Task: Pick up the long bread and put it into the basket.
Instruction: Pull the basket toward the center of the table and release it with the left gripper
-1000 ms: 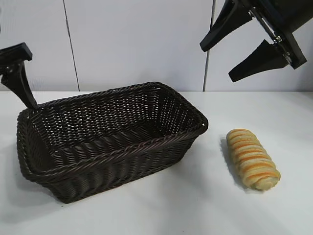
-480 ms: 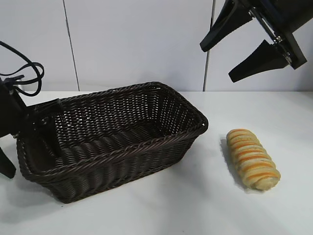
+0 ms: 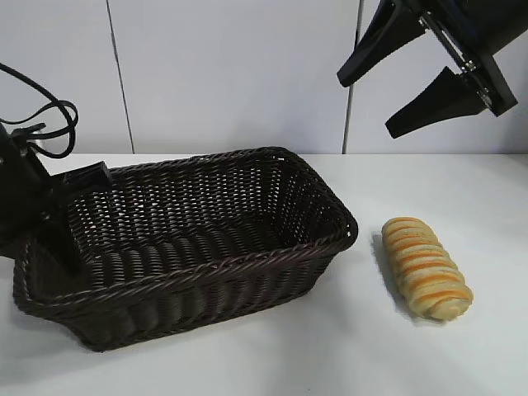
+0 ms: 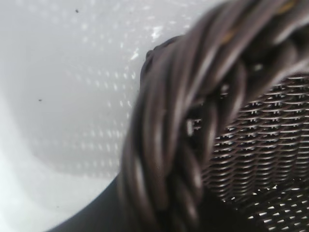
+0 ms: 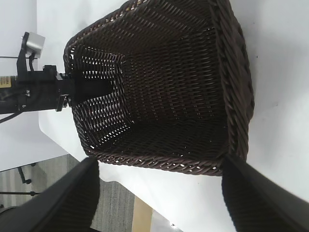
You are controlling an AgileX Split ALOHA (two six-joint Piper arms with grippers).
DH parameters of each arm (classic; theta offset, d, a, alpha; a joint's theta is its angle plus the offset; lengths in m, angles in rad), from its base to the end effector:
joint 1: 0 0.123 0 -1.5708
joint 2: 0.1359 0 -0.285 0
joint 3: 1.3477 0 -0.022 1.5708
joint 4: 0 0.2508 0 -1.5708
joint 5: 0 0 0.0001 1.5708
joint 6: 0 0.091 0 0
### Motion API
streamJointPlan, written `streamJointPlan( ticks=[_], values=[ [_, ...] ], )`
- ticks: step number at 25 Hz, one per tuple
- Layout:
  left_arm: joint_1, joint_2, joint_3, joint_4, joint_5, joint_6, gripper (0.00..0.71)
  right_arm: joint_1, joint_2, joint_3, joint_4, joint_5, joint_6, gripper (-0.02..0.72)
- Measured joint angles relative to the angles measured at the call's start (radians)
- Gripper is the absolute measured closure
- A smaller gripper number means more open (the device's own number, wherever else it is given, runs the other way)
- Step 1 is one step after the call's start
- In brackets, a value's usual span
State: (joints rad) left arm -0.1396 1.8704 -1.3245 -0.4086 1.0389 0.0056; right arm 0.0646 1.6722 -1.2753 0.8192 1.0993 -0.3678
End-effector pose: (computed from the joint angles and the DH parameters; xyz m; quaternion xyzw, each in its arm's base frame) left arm 0.3564 -0.0816 0.2051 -0.0252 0.9830 -0.1805 0.0238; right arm 0.3304 0.0808 0.2792 -0.0480 0.9255 0.3528 0.1289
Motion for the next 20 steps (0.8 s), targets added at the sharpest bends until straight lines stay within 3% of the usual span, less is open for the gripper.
streamJointPlan(
  ticks=[4, 7, 20],
  values=[
    [0.032, 0.0, -0.129, 0.001, 0.101, 0.043, 0.611, 0.0, 0.0, 0.0, 0.0, 0.0, 0.0, 0.209],
    [0.055, 0.0, -0.157, 0.001, 0.131, 0.066, 0.611, 0.0, 0.0, 0.0, 0.0, 0.0, 0.0, 0.209],
    [0.072, 0.149, -0.16, -0.022, 0.098, 0.137, 0.611, 0.0, 0.0, 0.0, 0.0, 0.0, 0.0, 0.209]
  ],
)
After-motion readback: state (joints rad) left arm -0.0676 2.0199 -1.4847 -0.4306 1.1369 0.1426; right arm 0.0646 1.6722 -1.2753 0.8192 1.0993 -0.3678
